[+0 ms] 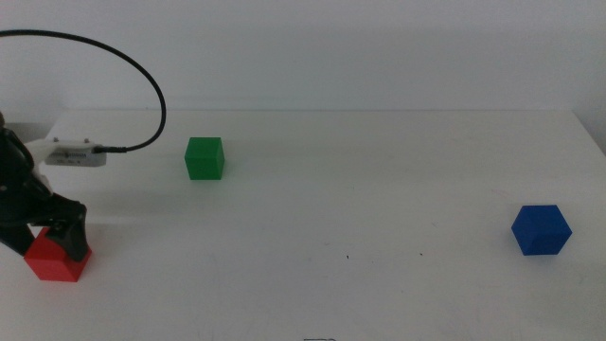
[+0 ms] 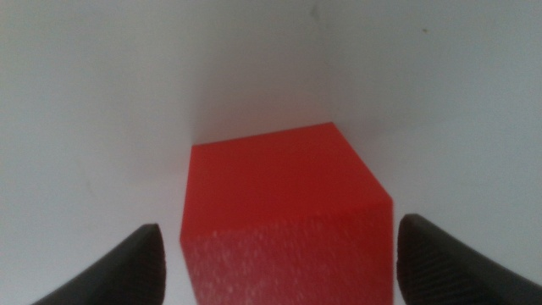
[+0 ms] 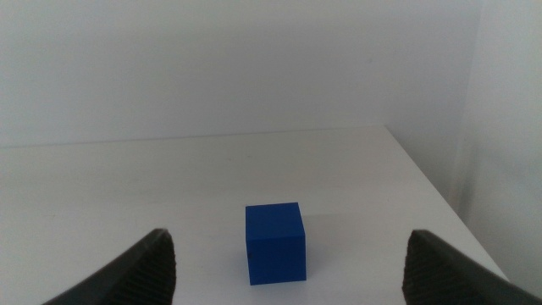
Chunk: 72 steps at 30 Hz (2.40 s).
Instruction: Stack red cubes first, then green, then blue cubes in a specific spot.
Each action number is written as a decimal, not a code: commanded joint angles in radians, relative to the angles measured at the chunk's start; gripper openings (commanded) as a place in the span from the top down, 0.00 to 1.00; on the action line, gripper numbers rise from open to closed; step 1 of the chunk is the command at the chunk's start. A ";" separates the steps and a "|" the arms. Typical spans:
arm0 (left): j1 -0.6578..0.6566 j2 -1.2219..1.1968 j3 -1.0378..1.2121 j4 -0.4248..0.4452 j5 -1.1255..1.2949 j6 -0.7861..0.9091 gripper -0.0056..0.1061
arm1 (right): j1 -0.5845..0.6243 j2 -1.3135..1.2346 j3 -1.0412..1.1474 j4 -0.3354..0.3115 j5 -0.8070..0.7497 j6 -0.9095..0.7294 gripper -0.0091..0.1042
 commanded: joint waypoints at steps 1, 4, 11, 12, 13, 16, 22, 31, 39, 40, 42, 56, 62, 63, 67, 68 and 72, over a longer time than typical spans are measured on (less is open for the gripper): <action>0.000 -0.034 -0.032 -0.020 0.002 0.002 0.11 | 0.001 -0.015 -0.010 -0.009 -0.082 -0.005 0.13; 0.000 -0.018 -0.032 -0.020 -0.012 0.002 0.11 | 0.001 -0.015 -0.010 -0.009 -0.082 -0.005 0.13; 0.000 0.001 -0.032 -0.020 -0.031 0.003 0.12 | 0.001 -0.015 -0.010 -0.009 -0.082 -0.005 0.13; 0.000 0.004 -0.032 -0.020 -0.032 0.005 0.13 | 0.001 -0.015 -0.010 -0.009 -0.082 -0.005 0.13; 0.000 0.008 -0.032 -0.019 -0.034 0.005 0.14 | 0.001 -0.015 -0.010 -0.009 -0.082 -0.005 0.13; 0.000 0.017 -0.032 -0.019 -0.037 0.005 0.21 | 0.001 -0.015 -0.010 -0.009 -0.082 -0.005 0.13; 0.000 0.018 -0.032 -0.019 -0.031 -0.007 0.48 | 0.001 -0.015 -0.010 -0.009 -0.082 -0.005 0.13; -0.034 -0.031 -0.033 -0.006 0.035 -0.121 0.87 | 0.001 -0.015 -0.010 -0.009 -0.082 -0.005 0.13; -0.173 -0.129 -0.039 -0.007 0.096 -0.333 0.90 | 0.001 -0.015 -0.010 -0.009 -0.082 -0.005 0.13; -0.197 -0.134 -0.044 -0.008 0.124 -0.381 0.90 | 0.001 -0.015 -0.010 -0.009 -0.082 -0.005 0.13; -0.250 -0.136 -0.056 -0.013 0.181 -0.493 0.90 | 0.001 -0.015 -0.010 -0.009 -0.082 -0.005 0.13; -0.659 -0.123 -0.141 0.023 0.151 -0.877 0.90 | 0.001 -0.015 -0.010 -0.009 -0.082 -0.005 0.13; -0.778 -0.055 -0.256 0.037 0.154 -0.962 0.90 | 0.001 -0.015 -0.010 -0.009 -0.082 -0.005 0.13; -0.795 -0.037 -0.281 0.038 0.159 -0.971 0.90 | 0.001 -0.015 -0.010 -0.009 -0.082 -0.005 0.13; -0.851 0.034 -0.372 0.039 0.161 -1.000 0.90 | 0.001 -0.015 -0.010 -0.009 -0.082 -0.005 0.13; -0.861 0.053 -0.391 0.039 0.161 -1.008 0.90 | 0.001 -0.015 -0.010 -0.009 -0.082 -0.005 0.13; -0.899 0.120 -0.473 0.036 0.162 -1.019 0.90 | 0.001 -0.015 -0.010 -0.009 -0.082 -0.005 0.13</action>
